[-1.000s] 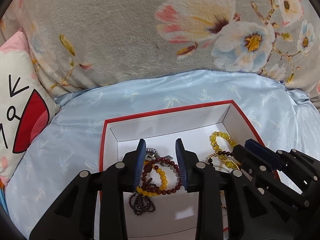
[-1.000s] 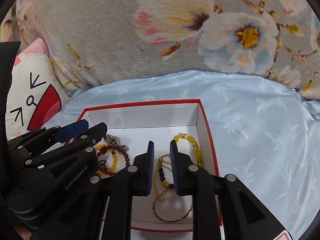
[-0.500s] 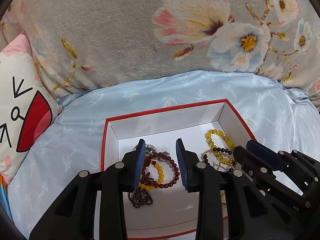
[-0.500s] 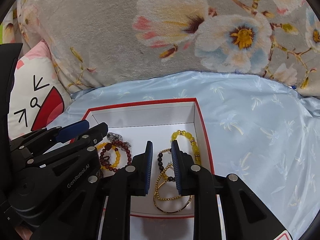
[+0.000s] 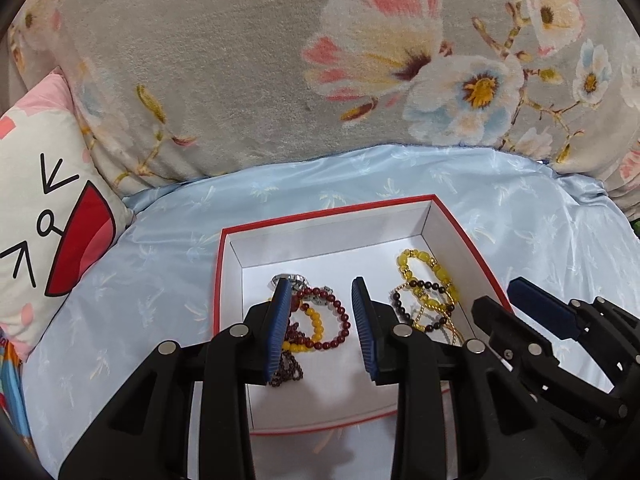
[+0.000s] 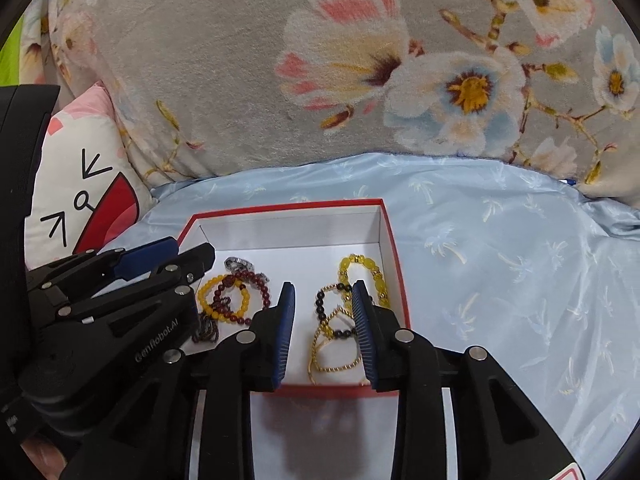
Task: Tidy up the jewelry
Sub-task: 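Withdraw both open tools from the box toward the two small charms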
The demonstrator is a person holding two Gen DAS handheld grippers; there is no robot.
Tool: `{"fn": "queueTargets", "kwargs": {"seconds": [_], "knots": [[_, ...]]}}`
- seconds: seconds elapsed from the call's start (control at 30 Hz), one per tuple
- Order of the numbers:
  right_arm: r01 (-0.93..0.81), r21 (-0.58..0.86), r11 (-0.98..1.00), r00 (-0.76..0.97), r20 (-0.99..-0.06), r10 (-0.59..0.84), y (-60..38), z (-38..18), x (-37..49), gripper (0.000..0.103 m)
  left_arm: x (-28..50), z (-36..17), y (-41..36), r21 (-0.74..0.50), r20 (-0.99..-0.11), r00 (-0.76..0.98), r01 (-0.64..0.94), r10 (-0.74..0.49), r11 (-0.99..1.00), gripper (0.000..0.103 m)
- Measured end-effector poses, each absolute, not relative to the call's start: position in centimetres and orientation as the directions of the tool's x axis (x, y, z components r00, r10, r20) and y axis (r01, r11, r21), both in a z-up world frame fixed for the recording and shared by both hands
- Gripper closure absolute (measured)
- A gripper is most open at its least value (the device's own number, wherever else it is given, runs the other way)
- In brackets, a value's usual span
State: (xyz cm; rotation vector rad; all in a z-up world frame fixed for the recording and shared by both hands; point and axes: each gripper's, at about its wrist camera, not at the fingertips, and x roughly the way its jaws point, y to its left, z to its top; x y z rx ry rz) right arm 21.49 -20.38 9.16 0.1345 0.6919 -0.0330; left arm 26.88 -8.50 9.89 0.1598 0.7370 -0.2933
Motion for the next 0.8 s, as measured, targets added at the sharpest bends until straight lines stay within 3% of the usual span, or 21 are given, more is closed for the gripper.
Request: {"fn": "queueTargets", "kwargs": {"seconds": [0.4,0.8], "knots": [[0.102,0.104,0.989,0.707,-0.707,0.001,-20.5,5.7,12.0,0.071,20.7,8.7,-5.6,0.051,-0.690,0.698,0.308,-0.189,0.950,0.066],[0.077,0.107,0.991,0.647,-0.762,0.032,-17.5,1.5,6.6,0.071,14.3,3.9,-2.7,-0.005,-0.767,0.614,0.289,-0.189,0.957,0.066]]}}
